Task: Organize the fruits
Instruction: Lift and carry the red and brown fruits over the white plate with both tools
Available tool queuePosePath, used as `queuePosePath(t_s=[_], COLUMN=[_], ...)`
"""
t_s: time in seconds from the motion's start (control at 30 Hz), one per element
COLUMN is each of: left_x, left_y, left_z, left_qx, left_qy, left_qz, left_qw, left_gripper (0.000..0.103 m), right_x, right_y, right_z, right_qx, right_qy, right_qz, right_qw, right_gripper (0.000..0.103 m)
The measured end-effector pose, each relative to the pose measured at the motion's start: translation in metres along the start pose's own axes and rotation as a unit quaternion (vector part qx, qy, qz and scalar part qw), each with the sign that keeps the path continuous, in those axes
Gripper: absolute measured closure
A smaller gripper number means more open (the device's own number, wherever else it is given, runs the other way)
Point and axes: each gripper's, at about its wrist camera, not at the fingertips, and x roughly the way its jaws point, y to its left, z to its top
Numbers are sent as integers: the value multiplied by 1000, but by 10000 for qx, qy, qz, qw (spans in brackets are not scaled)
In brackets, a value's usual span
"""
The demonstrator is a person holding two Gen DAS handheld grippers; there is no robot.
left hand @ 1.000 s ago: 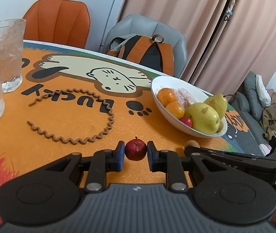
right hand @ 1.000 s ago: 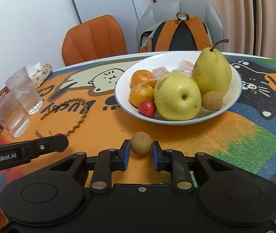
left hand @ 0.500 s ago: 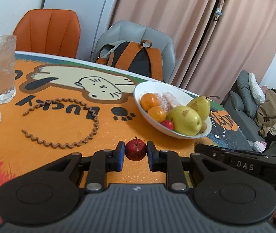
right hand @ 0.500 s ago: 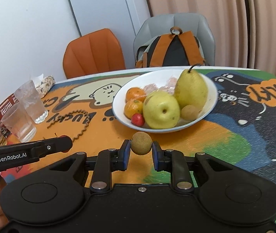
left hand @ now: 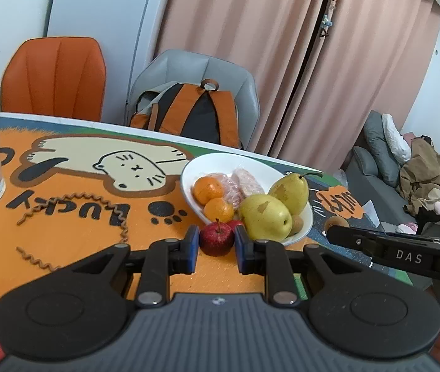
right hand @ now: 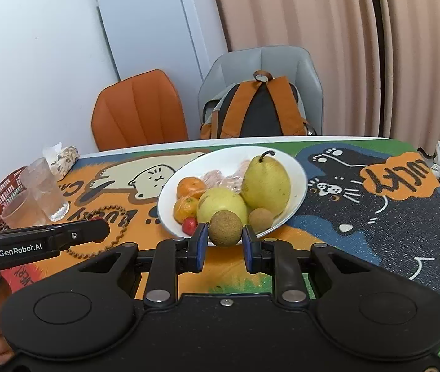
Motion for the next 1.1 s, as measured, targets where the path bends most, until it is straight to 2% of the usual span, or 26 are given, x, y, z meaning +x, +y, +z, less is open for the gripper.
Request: queuePosePath(t_s=[0.57,1.1], left_x=[16,50], left_y=[-13,-14], left_z=[18,40], left_qx=[217,296], left_qy=[-16,41], left_qz=[-107,-60], left_qw=[9997,9995], left_gripper=[81,81], right_x=[-3,20], right_y=[-21,-49], right_z=[19,36], right_qx=[40,162], right_qy=[-141,-185], right_qz=[-194,-219], right_qw=[9997,9995], right_gripper=[81,81])
